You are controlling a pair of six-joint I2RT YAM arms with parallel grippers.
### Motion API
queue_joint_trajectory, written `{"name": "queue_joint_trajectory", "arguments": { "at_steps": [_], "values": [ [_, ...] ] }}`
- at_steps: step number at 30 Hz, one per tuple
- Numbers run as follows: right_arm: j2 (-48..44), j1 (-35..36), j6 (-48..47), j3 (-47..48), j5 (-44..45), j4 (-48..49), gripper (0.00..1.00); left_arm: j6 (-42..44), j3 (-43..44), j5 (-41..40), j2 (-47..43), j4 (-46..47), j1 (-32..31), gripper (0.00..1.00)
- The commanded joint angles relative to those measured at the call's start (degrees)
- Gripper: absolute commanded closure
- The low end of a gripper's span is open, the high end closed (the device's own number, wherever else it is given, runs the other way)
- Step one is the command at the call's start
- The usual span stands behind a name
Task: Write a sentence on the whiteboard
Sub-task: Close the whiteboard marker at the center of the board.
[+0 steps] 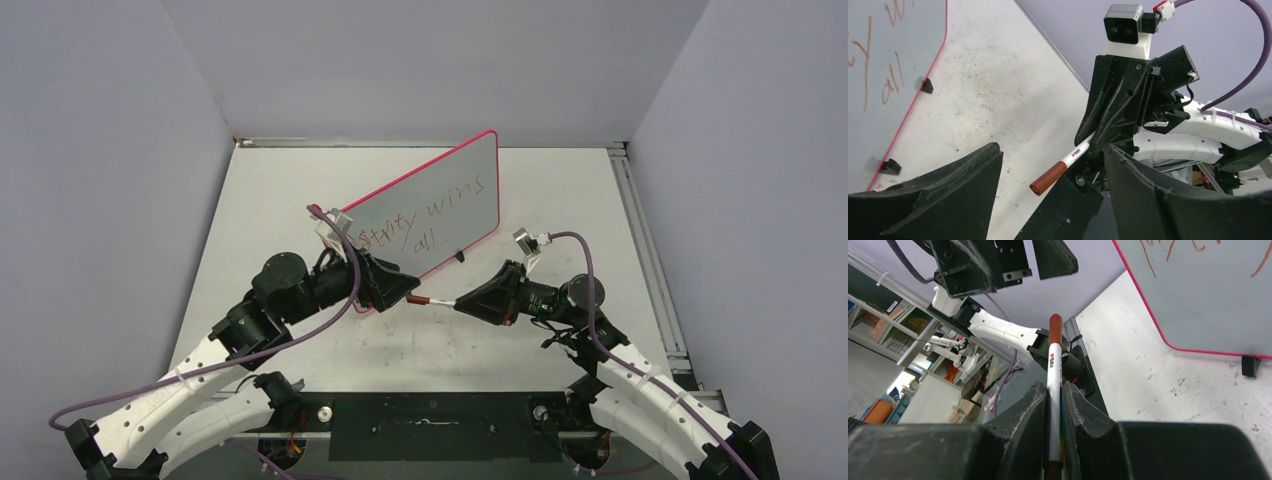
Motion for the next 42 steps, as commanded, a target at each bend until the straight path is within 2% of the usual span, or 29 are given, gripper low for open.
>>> {"name": "queue_joint_trajectory", "arguments": {
  "at_steps": [1,6,16,26,35,42],
  "values": [
    [-1.41,-0.45,0.62,1.22,3.58,5.55,0.95,-5.65,-1.24,3.48,0.62,6.54,0.45,0.28],
    [-1.81,-0.45,0.36,2.17,4.61,6.0,0.95,-7.15,-2.39,5.29,2.73,10.08,0.38,0.29],
    [-2.4,-0.45,2.63,1.57,6.48,9.95,0.95,-9.91,-4.56,6.57,3.42,13.4,0.44,0.37],
    [-1.85,-0.44,4.25,0.81,6.22,12.31,0.95,-10.96,-5.84,8.03,3.36,17.13,0.46,0.54],
    [-1.74,-0.4,5.06,0.37,5.9,13.35,0.95,-11.26,-6.96,5.82,1.85,17.19,0.47,0.56],
    [-1.79,-0.44,5.29,0.28,5.2,13.51,0.95,-12.24,-7.85,5.94,1.26,19.2,0.47,0.52]
  ]
}}
